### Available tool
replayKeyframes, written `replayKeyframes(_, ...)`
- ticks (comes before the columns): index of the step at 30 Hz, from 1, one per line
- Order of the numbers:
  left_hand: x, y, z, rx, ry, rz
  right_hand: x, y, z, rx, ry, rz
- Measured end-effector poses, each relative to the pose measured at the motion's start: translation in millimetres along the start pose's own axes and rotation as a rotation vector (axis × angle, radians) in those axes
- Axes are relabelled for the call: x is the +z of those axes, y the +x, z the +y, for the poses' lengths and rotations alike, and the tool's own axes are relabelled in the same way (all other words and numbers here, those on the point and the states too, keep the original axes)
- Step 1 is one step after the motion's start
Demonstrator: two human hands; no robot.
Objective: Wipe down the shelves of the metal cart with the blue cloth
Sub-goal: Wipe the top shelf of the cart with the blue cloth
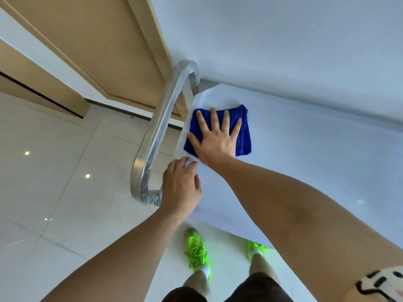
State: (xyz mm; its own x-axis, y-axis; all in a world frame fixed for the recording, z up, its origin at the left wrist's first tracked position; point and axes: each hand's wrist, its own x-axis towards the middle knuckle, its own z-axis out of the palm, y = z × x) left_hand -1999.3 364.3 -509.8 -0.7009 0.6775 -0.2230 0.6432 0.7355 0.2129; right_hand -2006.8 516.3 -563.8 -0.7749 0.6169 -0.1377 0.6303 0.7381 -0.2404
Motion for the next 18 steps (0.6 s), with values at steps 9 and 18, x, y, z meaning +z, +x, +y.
replayKeyframes(9, 4.8, 19.5, 57.7, 0.073, 0.024, 0.019, -22.2, 25.0, 57.9, 0.069, 0.031, 0.035)
replayKeyframes(18, 24.2, 23.6, 138.2, 0.217, 0.022, -0.024, -41.9, -12.6, 165.3, 0.192, 0.024, 0.076)
